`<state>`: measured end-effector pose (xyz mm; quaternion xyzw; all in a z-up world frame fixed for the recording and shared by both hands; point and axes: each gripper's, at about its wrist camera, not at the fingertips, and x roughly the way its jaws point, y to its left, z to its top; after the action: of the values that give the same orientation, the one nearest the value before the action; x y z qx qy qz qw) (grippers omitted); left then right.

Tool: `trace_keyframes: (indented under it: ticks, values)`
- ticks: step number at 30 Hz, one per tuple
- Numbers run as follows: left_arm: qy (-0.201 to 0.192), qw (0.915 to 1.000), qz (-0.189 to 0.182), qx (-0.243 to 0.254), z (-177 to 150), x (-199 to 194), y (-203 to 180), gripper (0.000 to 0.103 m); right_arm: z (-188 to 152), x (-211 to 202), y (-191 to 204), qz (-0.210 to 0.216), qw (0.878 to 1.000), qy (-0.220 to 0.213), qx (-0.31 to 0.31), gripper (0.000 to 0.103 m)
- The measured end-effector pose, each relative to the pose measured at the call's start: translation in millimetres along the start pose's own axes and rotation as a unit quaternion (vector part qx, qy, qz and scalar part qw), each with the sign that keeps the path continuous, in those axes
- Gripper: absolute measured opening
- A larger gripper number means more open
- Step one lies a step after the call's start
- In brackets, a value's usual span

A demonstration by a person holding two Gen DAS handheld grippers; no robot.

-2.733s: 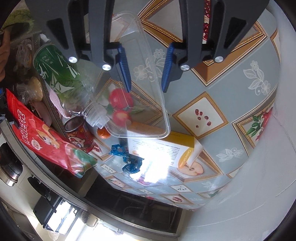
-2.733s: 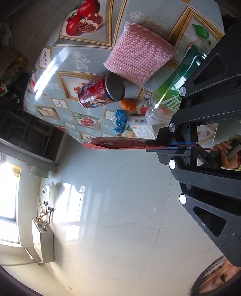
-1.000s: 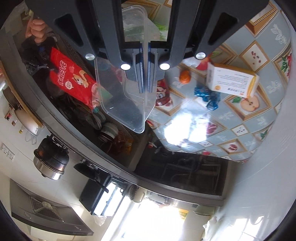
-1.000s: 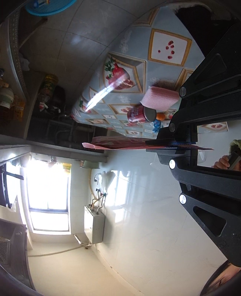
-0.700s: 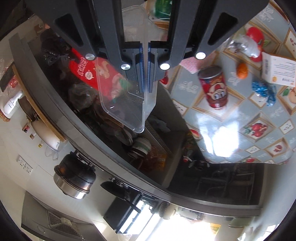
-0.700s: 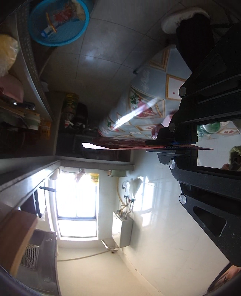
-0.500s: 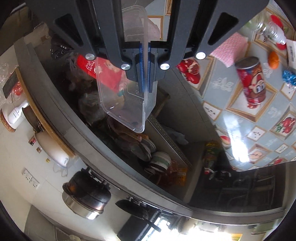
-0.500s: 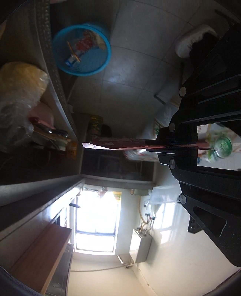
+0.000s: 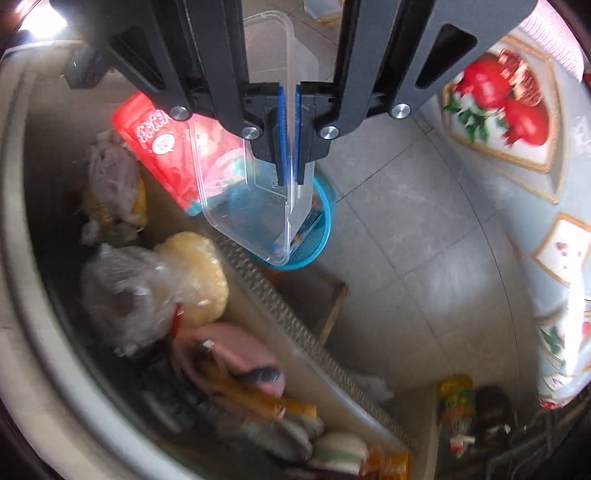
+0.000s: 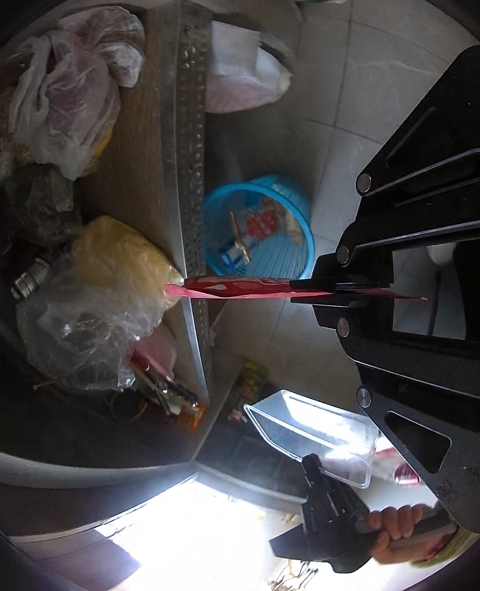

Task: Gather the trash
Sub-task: 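Carry the red bag and clear container over the blue wastebasket, then open both tools to drop the bag and container into the wastebasket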

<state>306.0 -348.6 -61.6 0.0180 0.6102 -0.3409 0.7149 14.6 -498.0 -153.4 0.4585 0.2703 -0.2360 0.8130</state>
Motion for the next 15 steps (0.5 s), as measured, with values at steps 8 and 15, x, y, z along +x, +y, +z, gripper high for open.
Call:
trace_keyframes:
  ticks: [8, 15]
  values:
    - [0.097, 0.9934, 0.031, -0.051, 35.2, 112.2, 6.1, 0.003, 0.4, 54.0, -21.0, -0.026, 0.999, 0.035, 0.018, 0.001]
    - [0.134, 0.9861, 0.056, -0.082, 53.5, 185.3, -1.9, 0.005, 0.6, 99.5, -45.0, -0.041, 0.994, 0.05, 0.084, 0.001]
